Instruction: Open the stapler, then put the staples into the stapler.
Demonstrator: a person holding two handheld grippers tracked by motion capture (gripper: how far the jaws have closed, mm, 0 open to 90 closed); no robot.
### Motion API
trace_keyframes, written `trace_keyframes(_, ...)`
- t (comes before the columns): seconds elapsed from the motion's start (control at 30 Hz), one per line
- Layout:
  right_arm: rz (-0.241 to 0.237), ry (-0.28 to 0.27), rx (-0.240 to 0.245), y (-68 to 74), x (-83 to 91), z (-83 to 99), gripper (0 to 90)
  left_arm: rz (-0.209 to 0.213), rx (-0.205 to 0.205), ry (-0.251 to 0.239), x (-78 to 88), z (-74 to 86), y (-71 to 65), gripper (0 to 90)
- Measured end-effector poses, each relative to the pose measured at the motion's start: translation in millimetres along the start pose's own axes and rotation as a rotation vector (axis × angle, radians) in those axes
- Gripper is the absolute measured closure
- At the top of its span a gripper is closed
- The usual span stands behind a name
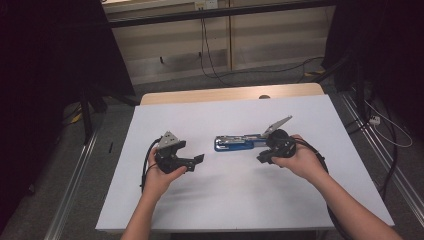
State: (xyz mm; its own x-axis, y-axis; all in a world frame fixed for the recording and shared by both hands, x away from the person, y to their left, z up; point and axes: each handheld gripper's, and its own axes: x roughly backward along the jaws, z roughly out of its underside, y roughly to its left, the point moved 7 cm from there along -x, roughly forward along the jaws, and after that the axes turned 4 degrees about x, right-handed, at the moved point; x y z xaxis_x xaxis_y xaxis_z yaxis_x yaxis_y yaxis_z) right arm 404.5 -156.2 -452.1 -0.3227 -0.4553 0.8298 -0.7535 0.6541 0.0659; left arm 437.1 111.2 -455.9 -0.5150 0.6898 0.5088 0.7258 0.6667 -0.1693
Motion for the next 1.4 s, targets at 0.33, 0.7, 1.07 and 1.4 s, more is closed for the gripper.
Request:
trace_keyframes(0.33,-0.043,-0.003,0.034,-1.7,-2.3,-15.3,79.2,0.022,0.017,0.002,1.2,-0.1,-2.4,9.4)
trace_keyframes(0.7,-0.062,-0.001,0.093,-0.5,-1.3,-39.0,79.2,0.026,0.024,-0.004,3.3,-0.6,-2.1,9.4)
trace_keyframes(1.07,-0.078,-0.015,0.143,-6.9,1.8,-65.9,79.2,0.023,0.026,-0.009,8.0,-0.6,-0.7,9.4)
trace_keyframes(1.4,-0.069,0.01,0.166,-15.7,-4.6,-78.6,79.2,0.022,0.02,-0.004,8.2,0.4,0.2,9.4)
